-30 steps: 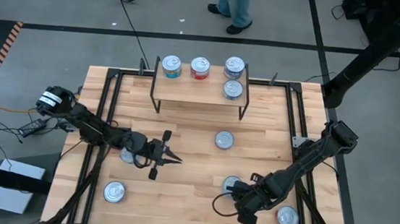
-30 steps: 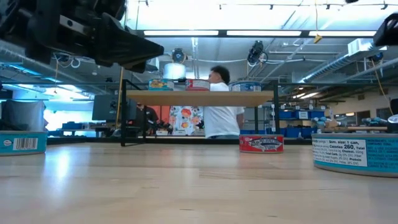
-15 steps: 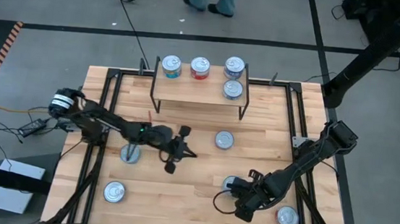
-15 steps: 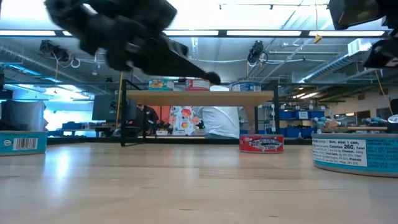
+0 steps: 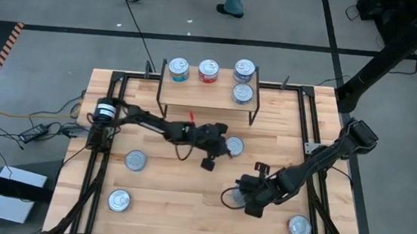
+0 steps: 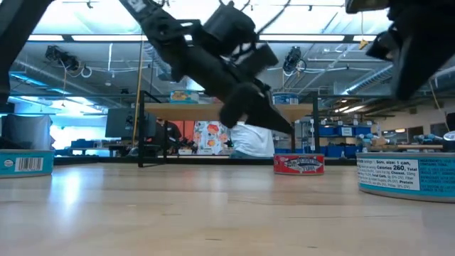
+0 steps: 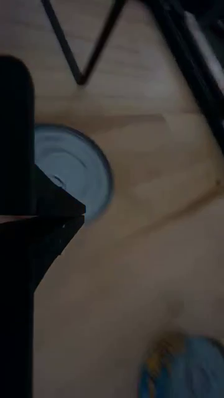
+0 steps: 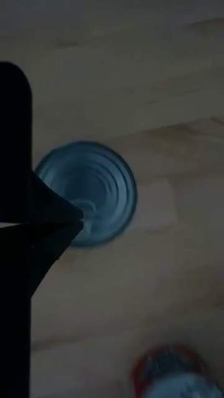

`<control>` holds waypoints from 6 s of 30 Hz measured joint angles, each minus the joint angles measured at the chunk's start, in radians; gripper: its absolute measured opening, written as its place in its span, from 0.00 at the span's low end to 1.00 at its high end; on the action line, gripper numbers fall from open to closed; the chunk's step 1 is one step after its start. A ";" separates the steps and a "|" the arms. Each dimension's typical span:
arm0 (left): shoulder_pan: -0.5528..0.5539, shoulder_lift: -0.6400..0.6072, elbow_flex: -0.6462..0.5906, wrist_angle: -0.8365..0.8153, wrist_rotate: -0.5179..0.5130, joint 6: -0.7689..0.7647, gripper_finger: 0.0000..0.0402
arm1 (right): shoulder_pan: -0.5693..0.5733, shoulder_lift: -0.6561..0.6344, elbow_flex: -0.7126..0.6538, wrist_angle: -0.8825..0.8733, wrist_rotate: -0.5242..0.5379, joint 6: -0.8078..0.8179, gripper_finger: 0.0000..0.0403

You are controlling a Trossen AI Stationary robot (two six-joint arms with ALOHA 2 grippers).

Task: Stack canned seafood by type on shelf
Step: Put the red tuna can on the shelf aligned with the other red tuna can

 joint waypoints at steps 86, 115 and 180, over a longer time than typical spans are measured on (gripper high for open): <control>-0.093 -0.165 -0.609 0.477 -0.031 -0.368 0.01 | -0.259 0.340 0.001 0.735 -0.001 -0.558 0.02; -0.095 -0.159 -0.611 0.459 0.056 -0.355 0.01 | -0.275 0.266 0.004 0.807 0.064 -0.303 0.03; -0.108 -0.263 -0.610 0.257 -0.057 -0.276 0.01 | -0.219 0.159 0.002 0.666 0.169 -0.296 0.36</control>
